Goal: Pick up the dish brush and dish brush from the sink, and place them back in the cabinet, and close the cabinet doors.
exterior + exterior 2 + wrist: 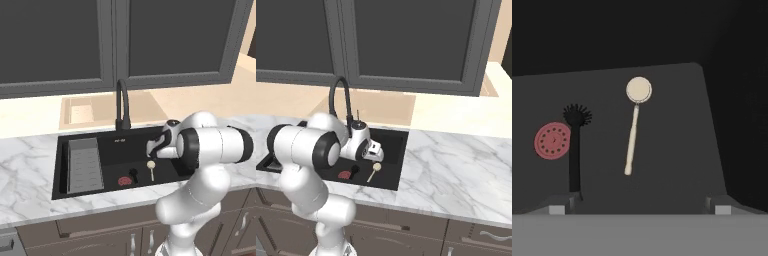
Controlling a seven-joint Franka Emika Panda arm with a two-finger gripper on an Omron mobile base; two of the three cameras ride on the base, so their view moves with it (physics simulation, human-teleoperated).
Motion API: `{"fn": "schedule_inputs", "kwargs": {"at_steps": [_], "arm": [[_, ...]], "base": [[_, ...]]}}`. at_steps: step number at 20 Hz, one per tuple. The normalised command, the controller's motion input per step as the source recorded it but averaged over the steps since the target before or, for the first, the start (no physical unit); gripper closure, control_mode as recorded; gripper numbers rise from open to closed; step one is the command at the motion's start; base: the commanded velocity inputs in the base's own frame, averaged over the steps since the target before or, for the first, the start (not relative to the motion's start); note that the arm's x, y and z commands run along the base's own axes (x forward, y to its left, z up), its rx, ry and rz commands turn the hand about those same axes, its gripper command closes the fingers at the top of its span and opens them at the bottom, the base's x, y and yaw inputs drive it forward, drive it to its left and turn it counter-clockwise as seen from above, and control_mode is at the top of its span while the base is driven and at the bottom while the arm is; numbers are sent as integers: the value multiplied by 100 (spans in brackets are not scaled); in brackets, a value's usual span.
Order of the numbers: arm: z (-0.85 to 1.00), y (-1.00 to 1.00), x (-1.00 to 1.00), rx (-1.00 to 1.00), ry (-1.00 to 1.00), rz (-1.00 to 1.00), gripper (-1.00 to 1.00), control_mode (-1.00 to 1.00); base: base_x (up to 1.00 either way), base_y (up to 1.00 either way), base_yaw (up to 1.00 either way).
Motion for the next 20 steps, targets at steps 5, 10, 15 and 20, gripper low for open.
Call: {"fn": "schedule_inputs", "kwargs": {"at_steps": [5,10,15,20], "arm": [[-11,0,25,0,2,0,-100,-100],[-12,0,18,0,3,0,-100,-100],[-15,0,17,0,4,0,-100,-100],[-23,0,13,0,3,0,-100,-100]], "base": [[0,0,0],[0,0,0],[0,0,0],[0,0,0]]}}
